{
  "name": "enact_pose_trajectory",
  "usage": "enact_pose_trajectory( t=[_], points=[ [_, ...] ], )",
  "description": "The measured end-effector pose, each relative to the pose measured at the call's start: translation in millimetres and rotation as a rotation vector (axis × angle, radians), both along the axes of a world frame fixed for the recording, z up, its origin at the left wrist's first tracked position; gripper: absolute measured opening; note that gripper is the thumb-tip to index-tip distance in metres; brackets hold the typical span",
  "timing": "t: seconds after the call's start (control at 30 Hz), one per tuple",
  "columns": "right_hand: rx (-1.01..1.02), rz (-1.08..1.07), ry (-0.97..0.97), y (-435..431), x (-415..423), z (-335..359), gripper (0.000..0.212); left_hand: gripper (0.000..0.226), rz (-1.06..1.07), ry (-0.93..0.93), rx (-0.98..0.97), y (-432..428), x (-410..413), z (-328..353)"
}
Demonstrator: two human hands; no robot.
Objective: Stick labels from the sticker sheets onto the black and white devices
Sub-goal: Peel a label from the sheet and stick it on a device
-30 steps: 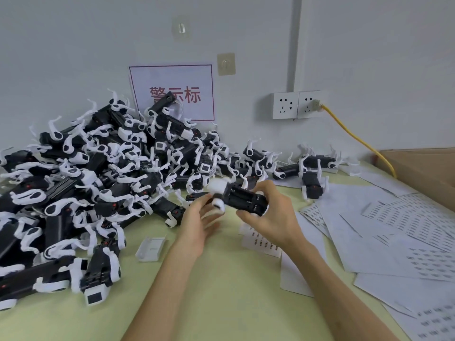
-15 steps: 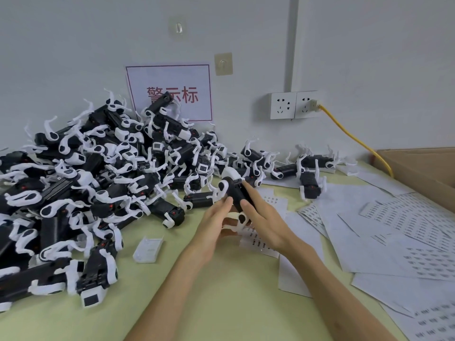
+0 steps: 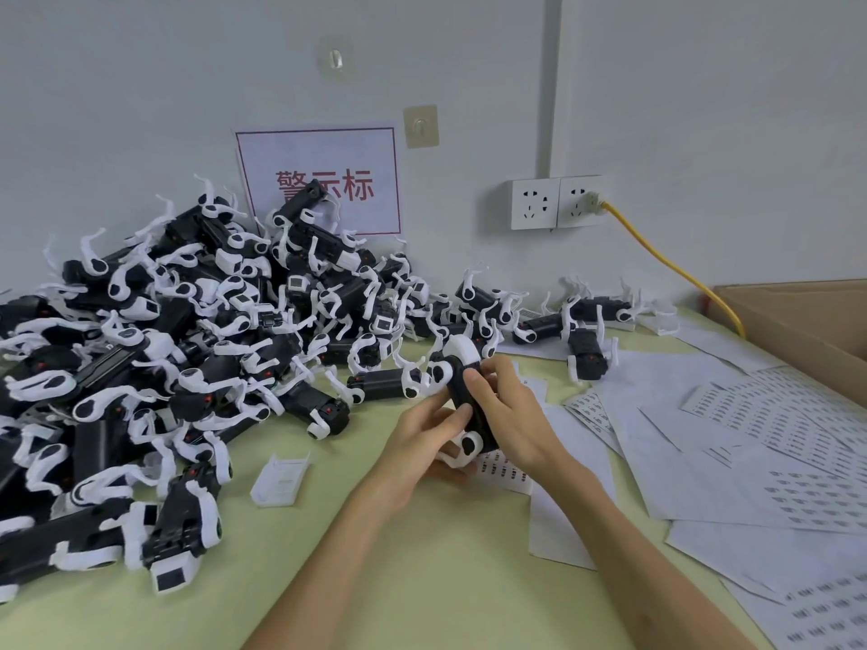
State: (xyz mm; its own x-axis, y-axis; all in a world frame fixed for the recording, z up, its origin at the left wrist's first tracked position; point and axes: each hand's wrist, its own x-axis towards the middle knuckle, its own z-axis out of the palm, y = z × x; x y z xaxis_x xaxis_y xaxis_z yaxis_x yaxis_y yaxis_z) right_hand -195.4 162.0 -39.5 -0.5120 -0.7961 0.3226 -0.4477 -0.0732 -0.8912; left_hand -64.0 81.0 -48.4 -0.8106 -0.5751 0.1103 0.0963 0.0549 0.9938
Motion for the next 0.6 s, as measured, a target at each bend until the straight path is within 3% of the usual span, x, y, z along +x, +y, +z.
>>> enact_pose_trajectory(
  t=[0.13, 0.33, 0.6],
  points=[
    [0.007, 0.002, -0.046, 2, 1, 2, 0.044, 0.019, 0.004, 0.0, -0.053, 1, 2, 1],
    [-0.029, 0.04, -0.154, 3, -1, 5, 0.017, 0.028, 0.042, 0.003, -0.046, 2, 1, 2],
    [-0.056, 0.048, -0.304, 8, -3, 18, 0.027, 0.036, 0.025, 0.013, -0.052, 5, 3, 5]
  ],
)
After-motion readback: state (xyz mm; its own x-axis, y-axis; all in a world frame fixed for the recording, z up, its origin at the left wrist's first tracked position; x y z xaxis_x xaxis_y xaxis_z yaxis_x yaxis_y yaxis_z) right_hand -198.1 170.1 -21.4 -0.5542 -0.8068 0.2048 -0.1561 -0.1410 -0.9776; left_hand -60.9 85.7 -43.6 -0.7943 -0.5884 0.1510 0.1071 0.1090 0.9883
